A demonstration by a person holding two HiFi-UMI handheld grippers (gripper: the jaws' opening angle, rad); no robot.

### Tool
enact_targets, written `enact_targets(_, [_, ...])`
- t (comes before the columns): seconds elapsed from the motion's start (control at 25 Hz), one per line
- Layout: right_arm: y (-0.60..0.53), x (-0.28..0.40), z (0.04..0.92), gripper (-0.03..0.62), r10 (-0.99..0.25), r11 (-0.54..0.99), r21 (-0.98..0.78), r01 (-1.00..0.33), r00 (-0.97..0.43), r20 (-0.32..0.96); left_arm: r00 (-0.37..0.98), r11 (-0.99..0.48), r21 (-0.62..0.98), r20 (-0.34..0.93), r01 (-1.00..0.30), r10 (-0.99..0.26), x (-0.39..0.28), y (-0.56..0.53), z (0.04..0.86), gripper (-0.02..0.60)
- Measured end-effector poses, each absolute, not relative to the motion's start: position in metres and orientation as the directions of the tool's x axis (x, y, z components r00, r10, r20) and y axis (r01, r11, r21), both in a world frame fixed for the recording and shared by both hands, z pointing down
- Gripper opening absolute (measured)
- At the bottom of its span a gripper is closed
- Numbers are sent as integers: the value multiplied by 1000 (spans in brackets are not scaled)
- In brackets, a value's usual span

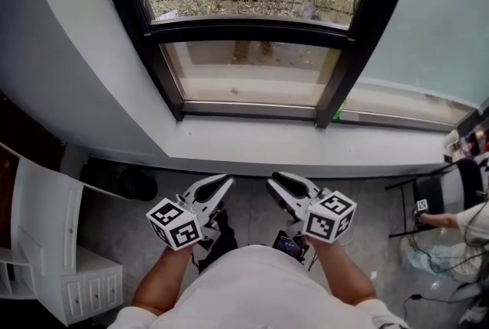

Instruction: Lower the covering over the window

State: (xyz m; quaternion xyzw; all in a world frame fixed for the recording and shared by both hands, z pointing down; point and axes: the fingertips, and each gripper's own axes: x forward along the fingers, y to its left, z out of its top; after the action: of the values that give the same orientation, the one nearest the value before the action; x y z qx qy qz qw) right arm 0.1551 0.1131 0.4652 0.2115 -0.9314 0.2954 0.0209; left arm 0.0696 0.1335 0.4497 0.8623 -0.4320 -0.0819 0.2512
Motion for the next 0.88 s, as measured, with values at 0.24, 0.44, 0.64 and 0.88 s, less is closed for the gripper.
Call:
enact_targets(0.24, [65,111,464,91,-426,715,-539,-445,-889,169,653,-538,500,76,-679,-753,25,78,449,26])
enact_targets(0.44, [29,74,458,91,-457,695,-544,-471,-873,172,677,-560,489,90,-669,-730,-16,37,443,26])
enact_targets(0.64, [2,45,460,89,-485,671,-552,-495,-856,177,702,-581,492,91,-648,-706,-48,12,443,26])
enact_targets(0.88, [-23,13,461,89,-513,661,-540,-521,-839,183,728,-601,498,94,-626,-679,-78,-6,448,26])
